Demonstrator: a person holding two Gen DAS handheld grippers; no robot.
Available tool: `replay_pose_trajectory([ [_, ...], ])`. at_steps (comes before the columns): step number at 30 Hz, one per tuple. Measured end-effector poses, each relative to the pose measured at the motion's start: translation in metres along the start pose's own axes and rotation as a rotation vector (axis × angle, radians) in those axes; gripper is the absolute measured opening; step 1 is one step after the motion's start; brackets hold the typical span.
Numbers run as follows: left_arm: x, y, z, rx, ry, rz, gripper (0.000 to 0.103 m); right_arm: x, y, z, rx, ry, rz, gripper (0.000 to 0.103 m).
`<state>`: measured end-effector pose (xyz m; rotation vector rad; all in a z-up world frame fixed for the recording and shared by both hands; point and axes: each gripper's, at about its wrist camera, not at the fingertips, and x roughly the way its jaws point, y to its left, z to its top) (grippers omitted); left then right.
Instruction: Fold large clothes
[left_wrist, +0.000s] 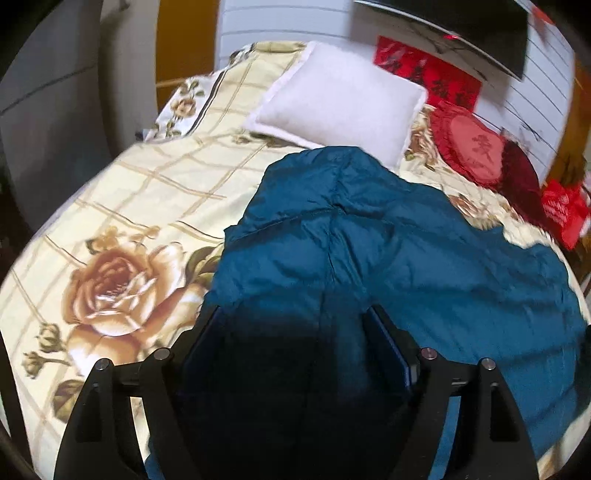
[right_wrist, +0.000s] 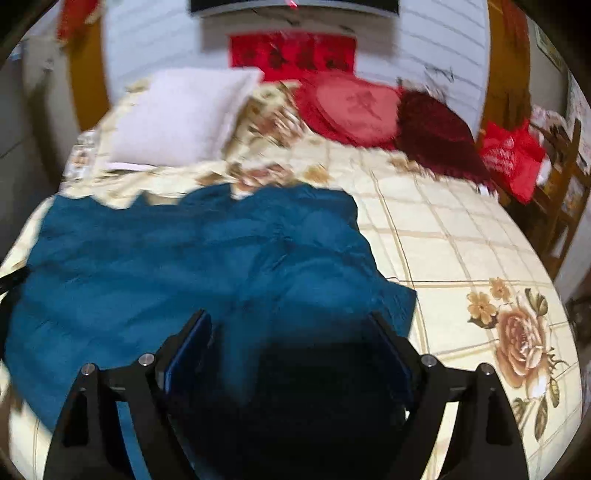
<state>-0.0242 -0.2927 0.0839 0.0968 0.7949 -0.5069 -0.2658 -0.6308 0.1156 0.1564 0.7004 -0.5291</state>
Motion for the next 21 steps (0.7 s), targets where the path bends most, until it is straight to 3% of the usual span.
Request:
replay_pose_trajectory([
  [5,-0.025,0.0,-0.019,0.064,-0.016,-0.001,0.097,-0.022,0.002,-0.037,-0.027,0.001,-0.027,0.087],
  [8,-0.032,0.0,-0.028,0.081,-0.007,0.009,0.097,0.0,-0.002,-0.052,-0.013,0.055,-0.118,0.09],
  [9,-0.033,0.0,-0.031,0.083,-0.001,0.012,0.097,0.011,-0.004,-0.055,-0.009,0.077,-0.124,0.096],
  [14,-0.048,0.003,-0.042,0.075,0.01,-0.001,0.097,0.016,-0.026,-0.055,0.142,0.13,-0.038,0.098],
  [21,-0.052,0.014,-0.049,0.042,0.016,-0.004,0.097,-0.022,-0.045,-0.064,0.193,0.069,0.01,0.098],
])
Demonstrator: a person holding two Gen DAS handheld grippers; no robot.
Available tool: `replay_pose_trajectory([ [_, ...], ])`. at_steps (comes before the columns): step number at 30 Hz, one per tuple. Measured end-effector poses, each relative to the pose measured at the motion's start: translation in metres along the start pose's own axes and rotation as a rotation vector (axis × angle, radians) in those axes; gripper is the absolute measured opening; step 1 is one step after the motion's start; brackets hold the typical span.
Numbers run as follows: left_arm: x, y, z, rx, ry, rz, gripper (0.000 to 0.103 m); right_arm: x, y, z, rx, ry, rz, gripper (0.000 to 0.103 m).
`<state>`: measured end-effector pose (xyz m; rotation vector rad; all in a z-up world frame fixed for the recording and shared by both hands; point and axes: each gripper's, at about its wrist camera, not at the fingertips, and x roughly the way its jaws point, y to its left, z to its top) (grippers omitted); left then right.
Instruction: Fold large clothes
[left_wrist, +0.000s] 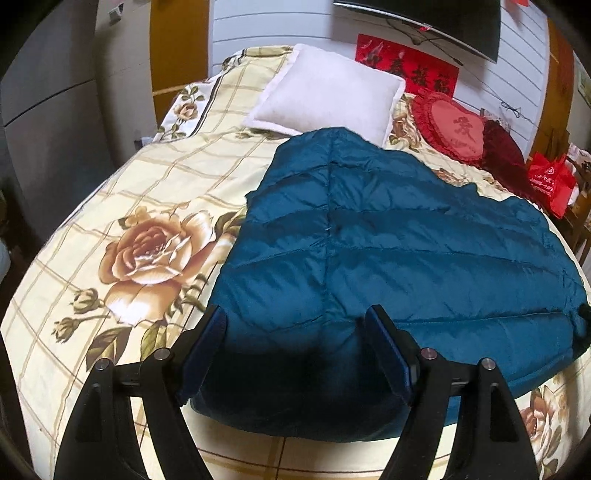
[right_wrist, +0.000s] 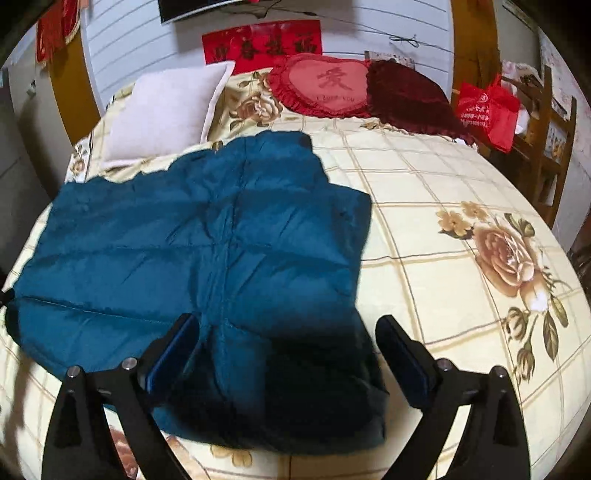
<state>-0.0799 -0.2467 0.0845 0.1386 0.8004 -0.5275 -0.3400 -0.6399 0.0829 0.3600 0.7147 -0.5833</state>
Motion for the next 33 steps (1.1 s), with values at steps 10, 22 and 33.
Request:
replay_pose_trajectory([
  [10,0.011,0.011,0.007,-0.026,0.03,-0.011,0.097,0.011,-0.021,0.002,0.051,0.016,0.002,0.101],
  [22,0.064,0.06,0.012,-0.338,0.184,-0.276,0.096,0.066,-0.02,0.022,0.044,0.16,0.199,0.103],
  [33,0.082,0.049,0.011,-0.348,0.181,-0.282,0.103,0.088,-0.01,0.024,0.114,0.218,0.278,0.103],
])
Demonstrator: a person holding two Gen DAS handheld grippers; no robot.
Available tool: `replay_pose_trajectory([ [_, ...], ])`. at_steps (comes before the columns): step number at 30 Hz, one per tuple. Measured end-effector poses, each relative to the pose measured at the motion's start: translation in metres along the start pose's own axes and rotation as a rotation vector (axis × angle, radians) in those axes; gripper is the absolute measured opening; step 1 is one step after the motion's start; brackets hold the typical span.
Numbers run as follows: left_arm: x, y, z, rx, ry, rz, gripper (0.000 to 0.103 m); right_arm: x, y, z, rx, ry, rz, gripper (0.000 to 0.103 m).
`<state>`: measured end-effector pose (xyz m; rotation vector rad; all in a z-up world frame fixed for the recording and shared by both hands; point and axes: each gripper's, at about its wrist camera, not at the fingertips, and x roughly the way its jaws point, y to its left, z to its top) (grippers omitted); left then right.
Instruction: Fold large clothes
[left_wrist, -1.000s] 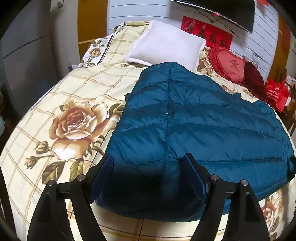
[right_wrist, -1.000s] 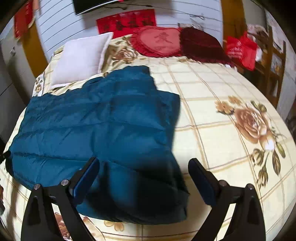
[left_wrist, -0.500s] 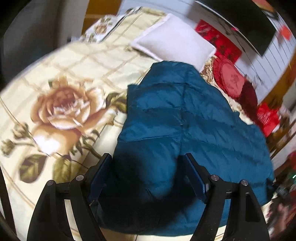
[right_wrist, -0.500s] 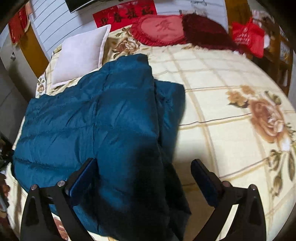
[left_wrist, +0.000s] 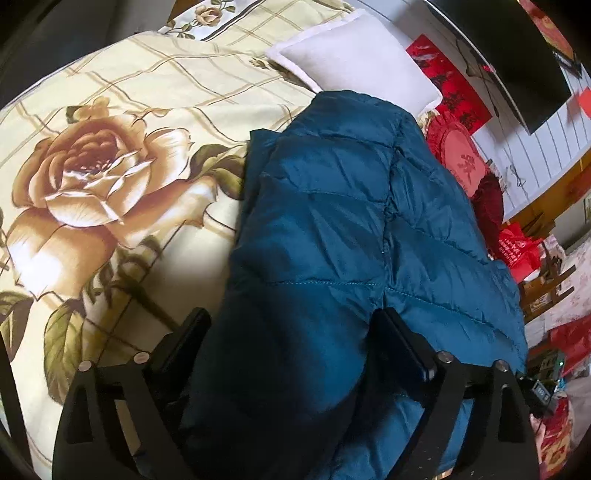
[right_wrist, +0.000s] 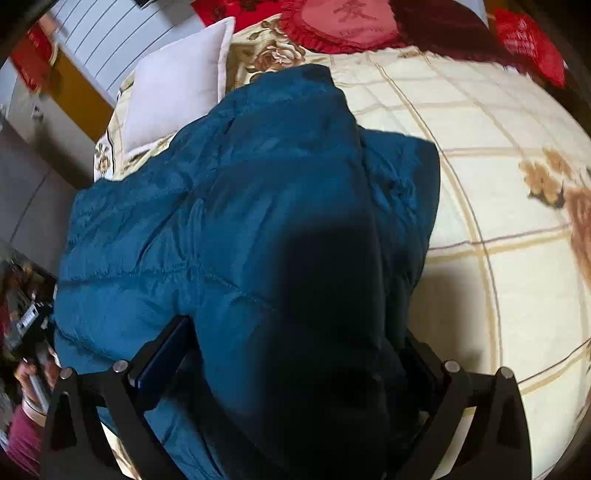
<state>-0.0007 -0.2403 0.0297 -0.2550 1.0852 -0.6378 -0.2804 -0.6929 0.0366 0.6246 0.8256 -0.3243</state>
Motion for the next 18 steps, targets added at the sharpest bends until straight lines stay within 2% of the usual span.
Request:
replay_pose_trajectory([
  [1,0.001,-0.001,-0.001,0.002,0.002,-0.003,0.103,0.0,0.002,-0.001,0.006,-0.011,0.0,0.102],
  [2,0.002,-0.002,-0.002,0.008,0.014,-0.027,0.093,-0.001,0.005,-0.003,0.008,-0.027,-0.001,0.098],
  [3,0.003,-0.004,-0.001,0.011,0.028,-0.041,0.089,-0.003,0.009,-0.006,0.002,-0.042,-0.001,0.089],
  [4,0.0,-0.007,-0.003,0.022,0.025,-0.046,0.08,-0.007,0.014,-0.008,-0.012,-0.053,-0.002,0.085],
  [5,-0.004,-0.01,-0.004,0.039,0.02,-0.047,0.069,-0.012,0.018,-0.009,-0.024,-0.062,-0.003,0.073],
  [6,-0.01,-0.012,-0.006,0.063,0.011,-0.048,0.063,-0.018,0.022,-0.01,-0.034,-0.073,-0.001,0.058],
  [8,-0.023,-0.017,-0.007,0.094,0.003,-0.059,0.049,-0.034,0.028,-0.012,-0.041,-0.094,0.024,0.043],
  [9,-0.03,-0.017,-0.008,0.099,0.002,-0.066,0.048,-0.041,0.031,-0.015,-0.047,-0.102,0.037,0.038],
  [14,-0.074,-0.018,-0.022,0.133,0.018,-0.11,0.046,-0.078,0.045,-0.038,-0.075,-0.098,0.079,0.035],
  [18,-0.113,-0.007,-0.049,0.138,0.063,-0.154,0.046,-0.106,0.044,-0.077,-0.08,-0.07,0.121,0.035],
])
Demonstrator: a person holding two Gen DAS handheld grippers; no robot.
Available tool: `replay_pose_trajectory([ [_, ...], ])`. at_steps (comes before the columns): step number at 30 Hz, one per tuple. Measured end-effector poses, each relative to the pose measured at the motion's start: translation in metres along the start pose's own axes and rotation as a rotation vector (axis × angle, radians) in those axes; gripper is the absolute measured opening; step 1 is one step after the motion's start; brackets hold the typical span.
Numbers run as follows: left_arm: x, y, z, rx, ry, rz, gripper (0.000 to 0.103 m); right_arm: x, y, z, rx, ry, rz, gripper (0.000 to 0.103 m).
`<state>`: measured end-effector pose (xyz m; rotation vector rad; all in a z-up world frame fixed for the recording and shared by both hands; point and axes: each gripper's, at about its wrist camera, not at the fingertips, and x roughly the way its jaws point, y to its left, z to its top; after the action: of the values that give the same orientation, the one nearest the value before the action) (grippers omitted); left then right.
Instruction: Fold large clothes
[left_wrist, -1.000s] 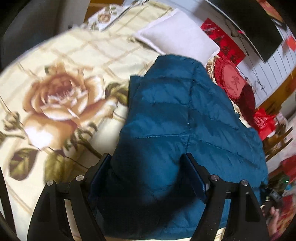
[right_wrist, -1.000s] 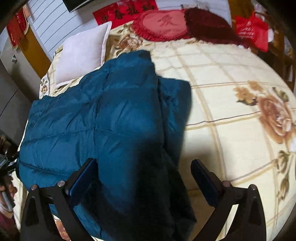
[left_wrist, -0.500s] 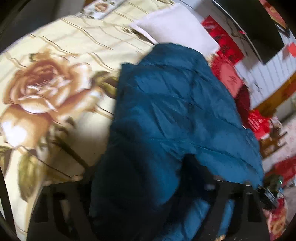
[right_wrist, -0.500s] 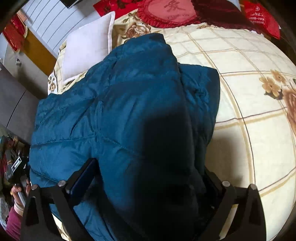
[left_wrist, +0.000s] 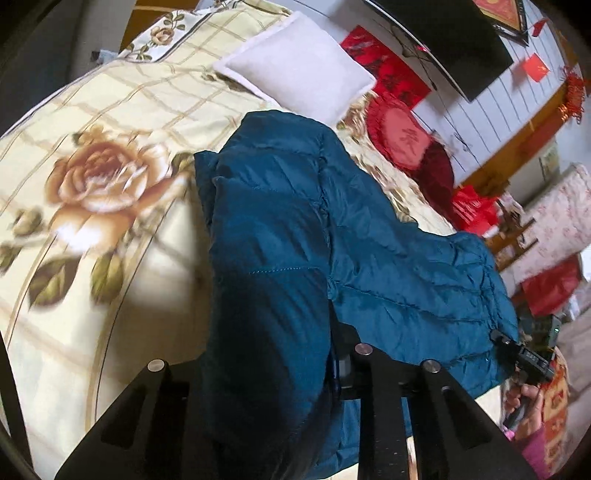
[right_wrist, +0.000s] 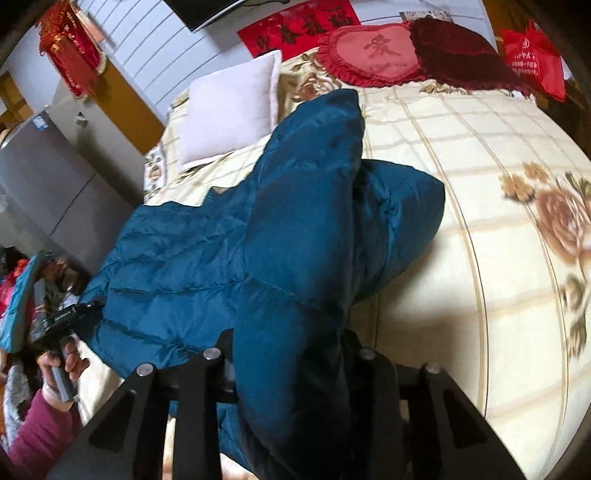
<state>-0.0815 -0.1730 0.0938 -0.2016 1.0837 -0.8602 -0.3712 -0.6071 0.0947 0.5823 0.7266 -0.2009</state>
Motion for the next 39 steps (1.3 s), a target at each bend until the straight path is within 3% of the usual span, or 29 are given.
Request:
replay_pose_trajectory([
  [5,-0.026,0.008,-0.047,0.007,0.051,0.022,0.049,-0.031,0.004,-0.059,0.011,0.067,-0.004,0.039],
  [7,-0.027,0.012,-0.066,0.015,0.07,0.088,0.055,-0.029,0.001,-0.075,0.012,0.078,-0.054,0.047],
  [9,-0.023,0.015,-0.076,0.015,0.066,0.148,0.066,-0.015,-0.003,-0.089,-0.011,0.09,-0.172,0.067],
  [10,-0.023,0.016,-0.079,0.013,0.056,0.168,0.073,-0.01,-0.001,-0.092,-0.029,0.094,-0.213,0.072],
  [11,-0.026,0.016,-0.081,0.01,0.044,0.192,0.077,-0.008,0.001,-0.096,-0.045,0.083,-0.247,0.079],
  [15,-0.057,0.005,-0.085,0.031,-0.041,0.305,0.077,-0.026,0.033,-0.098,-0.113,0.022,-0.371,0.079],
  [18,-0.091,-0.011,-0.089,0.065,-0.175,0.379,0.078,-0.047,0.055,-0.096,-0.186,-0.037,-0.428,0.079],
  [25,-0.108,-0.053,-0.105,0.094,-0.292,0.34,0.079,-0.058,0.122,-0.105,-0.253,-0.145,-0.344,0.079],
  [29,-0.083,-0.074,-0.112,0.119,-0.26,0.34,0.079,-0.048,0.158,-0.126,-0.303,-0.208,-0.34,0.082],
  [34,-0.05,-0.098,-0.132,0.164,-0.213,0.335,0.079,-0.021,0.192,-0.15,-0.369,-0.198,-0.35,0.089],
  [39,-0.028,-0.11,-0.15,0.203,-0.196,0.36,0.079,-0.011,0.201,-0.158,-0.364,-0.215,-0.338,0.091],
])
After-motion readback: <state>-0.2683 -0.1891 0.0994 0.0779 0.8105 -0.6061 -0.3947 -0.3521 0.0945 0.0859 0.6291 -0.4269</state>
